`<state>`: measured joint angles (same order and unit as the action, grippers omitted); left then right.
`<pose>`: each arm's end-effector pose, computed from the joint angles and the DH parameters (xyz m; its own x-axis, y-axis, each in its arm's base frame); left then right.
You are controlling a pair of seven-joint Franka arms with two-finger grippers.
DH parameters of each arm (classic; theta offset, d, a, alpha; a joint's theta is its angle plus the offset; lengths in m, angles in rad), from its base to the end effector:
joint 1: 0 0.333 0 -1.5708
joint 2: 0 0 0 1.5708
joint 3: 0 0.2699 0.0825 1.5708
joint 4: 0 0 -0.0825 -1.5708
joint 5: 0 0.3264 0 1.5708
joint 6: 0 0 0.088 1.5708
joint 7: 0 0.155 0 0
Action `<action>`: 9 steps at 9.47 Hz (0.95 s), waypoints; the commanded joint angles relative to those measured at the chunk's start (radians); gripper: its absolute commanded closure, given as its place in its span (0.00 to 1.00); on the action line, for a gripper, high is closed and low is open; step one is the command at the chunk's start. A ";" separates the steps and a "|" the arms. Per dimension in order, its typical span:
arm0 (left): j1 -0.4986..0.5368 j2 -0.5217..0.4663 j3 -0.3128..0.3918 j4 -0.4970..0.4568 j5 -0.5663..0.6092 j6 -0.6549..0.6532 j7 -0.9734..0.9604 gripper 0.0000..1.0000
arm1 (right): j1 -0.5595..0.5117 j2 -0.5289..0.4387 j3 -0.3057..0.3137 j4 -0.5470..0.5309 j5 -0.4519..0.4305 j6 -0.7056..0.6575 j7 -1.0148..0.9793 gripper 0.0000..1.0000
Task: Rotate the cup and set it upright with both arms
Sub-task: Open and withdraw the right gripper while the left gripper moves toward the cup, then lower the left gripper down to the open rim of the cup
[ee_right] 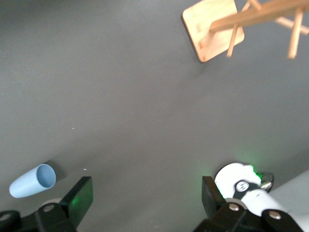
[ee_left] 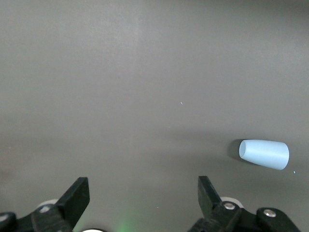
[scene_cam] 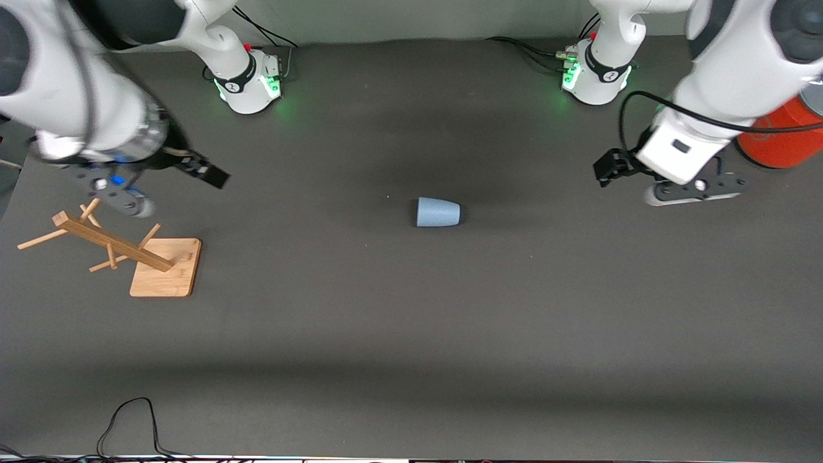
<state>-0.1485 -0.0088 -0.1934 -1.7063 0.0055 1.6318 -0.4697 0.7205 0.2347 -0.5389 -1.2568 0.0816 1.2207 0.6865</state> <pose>0.4637 -0.1644 0.4837 0.9902 0.1278 -0.0555 0.1259 -0.9914 -0.0362 0.4825 0.1329 0.5252 0.8651 -0.4759 -0.1587 -0.4486 -0.8754 0.1799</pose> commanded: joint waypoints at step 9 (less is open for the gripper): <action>-0.531 0.507 -0.049 0.436 0.353 -0.168 -0.812 0.00 | -0.638 -0.207 0.399 -0.311 0.000 0.249 -0.459 0.00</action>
<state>-0.6288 0.3712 -0.2266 -1.4163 0.2971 1.5317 -1.1891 0.1543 0.0947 -0.2139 -1.4881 0.0822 1.4255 0.2612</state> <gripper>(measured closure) 0.000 0.000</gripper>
